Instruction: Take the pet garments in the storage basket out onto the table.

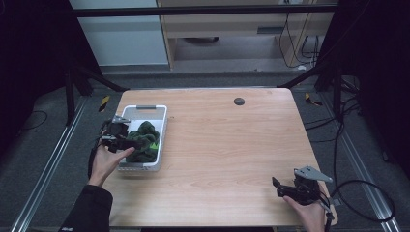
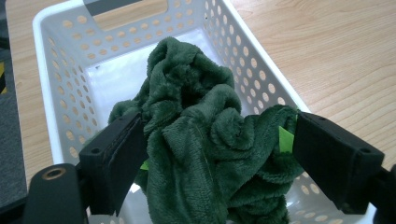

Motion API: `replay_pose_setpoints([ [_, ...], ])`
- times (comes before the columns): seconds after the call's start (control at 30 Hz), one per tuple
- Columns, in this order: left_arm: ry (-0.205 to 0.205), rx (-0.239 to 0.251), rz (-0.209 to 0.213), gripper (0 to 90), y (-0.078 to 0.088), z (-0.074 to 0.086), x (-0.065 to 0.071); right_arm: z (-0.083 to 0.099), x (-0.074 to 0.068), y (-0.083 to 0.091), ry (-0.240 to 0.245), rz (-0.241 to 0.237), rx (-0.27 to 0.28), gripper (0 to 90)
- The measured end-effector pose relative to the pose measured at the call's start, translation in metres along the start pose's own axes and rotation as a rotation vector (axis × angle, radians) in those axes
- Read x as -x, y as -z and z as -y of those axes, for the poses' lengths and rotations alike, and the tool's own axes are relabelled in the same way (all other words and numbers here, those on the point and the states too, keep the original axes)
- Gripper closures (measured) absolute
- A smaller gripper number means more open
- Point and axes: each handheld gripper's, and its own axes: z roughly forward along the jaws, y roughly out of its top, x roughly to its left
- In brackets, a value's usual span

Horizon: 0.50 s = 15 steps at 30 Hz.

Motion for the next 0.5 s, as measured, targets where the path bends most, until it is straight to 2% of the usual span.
replay_pose_setpoints([
  [0.13, -0.003, -0.019, -0.005, 16.6, -0.004, -0.001, 0.0, 0.001, 0.001, -0.002, 0.014, 0.001, -0.004, 10.8],
  [0.3, 0.016, -0.038, -0.006, 16.7, -0.007, -0.002, -0.001, 0.0, 0.001, -0.002, 0.013, 0.001, -0.005, 10.8],
  [0.5, 0.018, -0.062, -0.007, 16.6, -0.014, -0.003, -0.001, 0.0, 0.0, -0.002, 0.003, -0.006, -0.013, 10.7],
])
